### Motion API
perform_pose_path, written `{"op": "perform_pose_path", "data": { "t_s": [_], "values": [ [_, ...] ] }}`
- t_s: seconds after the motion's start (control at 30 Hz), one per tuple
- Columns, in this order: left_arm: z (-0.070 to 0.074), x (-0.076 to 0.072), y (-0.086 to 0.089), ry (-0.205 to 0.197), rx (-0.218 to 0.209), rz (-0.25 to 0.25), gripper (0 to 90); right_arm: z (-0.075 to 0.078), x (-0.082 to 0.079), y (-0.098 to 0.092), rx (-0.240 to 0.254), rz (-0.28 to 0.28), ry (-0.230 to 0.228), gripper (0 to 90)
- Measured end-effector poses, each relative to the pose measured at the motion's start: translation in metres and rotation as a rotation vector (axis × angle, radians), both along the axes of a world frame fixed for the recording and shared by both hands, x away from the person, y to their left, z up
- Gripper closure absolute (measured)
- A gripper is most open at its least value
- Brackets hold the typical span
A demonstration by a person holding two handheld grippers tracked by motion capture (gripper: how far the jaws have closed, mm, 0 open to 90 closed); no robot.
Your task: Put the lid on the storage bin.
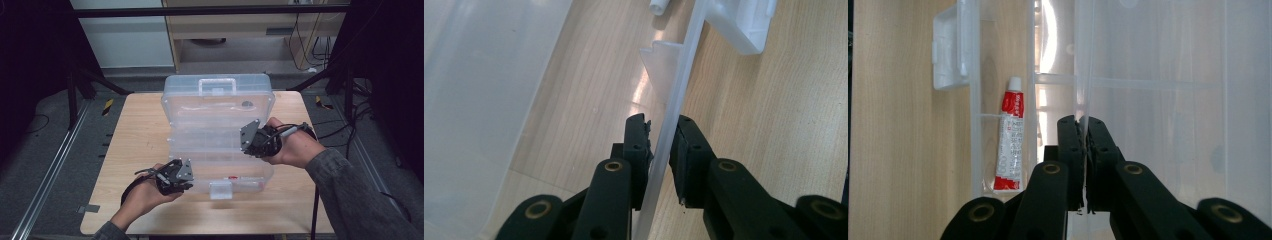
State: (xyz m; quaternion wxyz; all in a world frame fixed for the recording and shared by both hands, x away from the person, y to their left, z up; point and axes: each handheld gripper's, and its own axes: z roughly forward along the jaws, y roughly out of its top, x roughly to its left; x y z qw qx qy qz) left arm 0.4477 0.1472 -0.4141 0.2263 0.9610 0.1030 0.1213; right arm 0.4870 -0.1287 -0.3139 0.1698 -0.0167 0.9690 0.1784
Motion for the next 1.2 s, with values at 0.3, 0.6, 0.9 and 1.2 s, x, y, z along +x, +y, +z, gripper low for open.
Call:
{"op": "perform_pose_path", "data": {
  "t_s": [0.3, 0.6, 0.9, 1.2],
  "values": [
    [-0.001, -0.002, 0.001, 0.017, -0.013, 0.021, 77.3, -0.003, -0.003, 0.0, -0.001, 0.008, 0.015, 87.0],
    [0.001, -0.007, 0.009, 0.024, -0.066, 0.011, 59.9, -0.003, -0.003, 0.0, -0.001, 0.01, 0.009, 86.3],
    [0.042, -0.018, 0.042, 0.006, -0.278, 0.061, 65.7, -0.003, -0.004, -0.001, -0.001, 0.007, 0.008, 86.0],
    [0.091, 0.015, 0.076, -0.002, -0.43, 0.235, 83.3, -0.004, -0.004, -0.003, 0.013, 0.007, 0.003, 85.6]
  ]
}}
